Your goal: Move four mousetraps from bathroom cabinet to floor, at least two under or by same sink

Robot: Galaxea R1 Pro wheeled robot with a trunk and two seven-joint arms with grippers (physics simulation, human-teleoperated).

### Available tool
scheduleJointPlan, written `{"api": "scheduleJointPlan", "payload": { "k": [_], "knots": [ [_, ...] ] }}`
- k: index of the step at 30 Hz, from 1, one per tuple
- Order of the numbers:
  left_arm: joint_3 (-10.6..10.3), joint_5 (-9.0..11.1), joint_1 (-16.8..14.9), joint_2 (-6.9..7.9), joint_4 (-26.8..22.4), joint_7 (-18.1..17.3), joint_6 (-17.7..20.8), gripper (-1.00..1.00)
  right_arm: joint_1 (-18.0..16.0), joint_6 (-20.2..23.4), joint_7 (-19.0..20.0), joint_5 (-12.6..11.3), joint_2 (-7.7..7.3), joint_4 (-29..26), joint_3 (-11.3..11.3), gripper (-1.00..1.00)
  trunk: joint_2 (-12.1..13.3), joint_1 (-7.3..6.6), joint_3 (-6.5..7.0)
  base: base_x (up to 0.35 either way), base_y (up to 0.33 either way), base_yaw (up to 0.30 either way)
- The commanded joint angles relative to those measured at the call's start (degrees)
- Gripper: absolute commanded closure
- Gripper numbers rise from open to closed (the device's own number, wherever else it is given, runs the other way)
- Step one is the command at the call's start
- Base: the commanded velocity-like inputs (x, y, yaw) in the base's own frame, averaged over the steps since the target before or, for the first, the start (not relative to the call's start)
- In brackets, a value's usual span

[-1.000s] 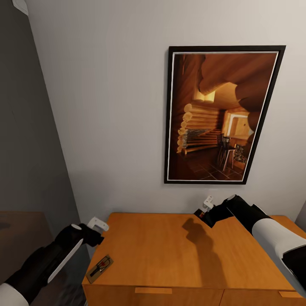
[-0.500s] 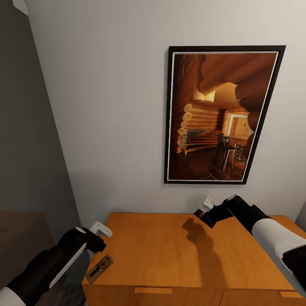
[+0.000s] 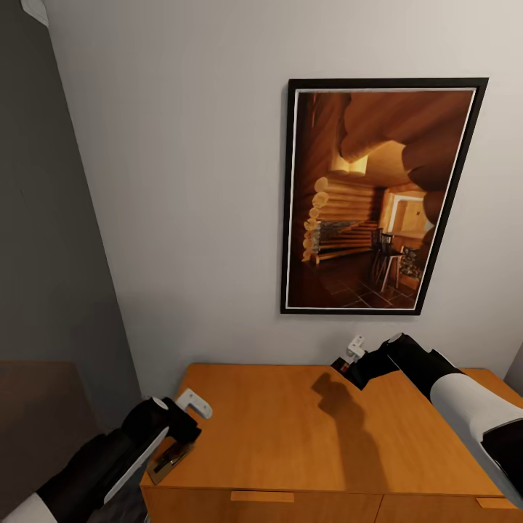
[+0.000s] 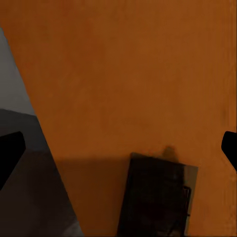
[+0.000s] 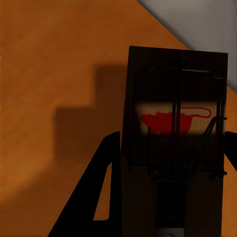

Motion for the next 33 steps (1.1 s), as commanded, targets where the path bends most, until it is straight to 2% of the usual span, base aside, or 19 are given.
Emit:
{"api": "scheduleJointPlan", "payload": {
  "k": [1, 8, 24, 33],
  "knots": [
    [-0.35, 0.09, -0.05, -0.12, -0.01, 0.02, 0.19, -1.0, 0.01, 0.4, 0.46, 0.24, -0.02, -0.13, -0.05, 1.0, -0.05, 0.03, -0.03, 0.0, 0.0, 0.0],
    [-2.02, -0.01, -0.05, -0.59, 0.46, 0.02, 0.14, -1.0, 0.01, 0.4, 0.4, 0.19, -0.02, -0.13, -0.05, 1.0, -0.05, 0.03, -0.03, 0.0, 0.0, 0.0],
    [-2.45, 0.05, -0.05, -0.9, 0.55, -0.21, 0.11, -1.0, 0.01, 0.4, 0.39, 0.16, -0.02, -0.13, -0.05, 1.0, -0.05, 0.03, -0.03, 0.0, 0.0, 0.0],
    [-2.39, -0.08, -0.05, -2.99, 0.85, -0.16, 0.11, -1.0, 0.01, 0.41, 0.39, 0.16, -0.02, -0.13, -0.05, 1.0, -0.05, 0.03, -0.03, 0.0, 0.0, 0.0]
  ]
}}
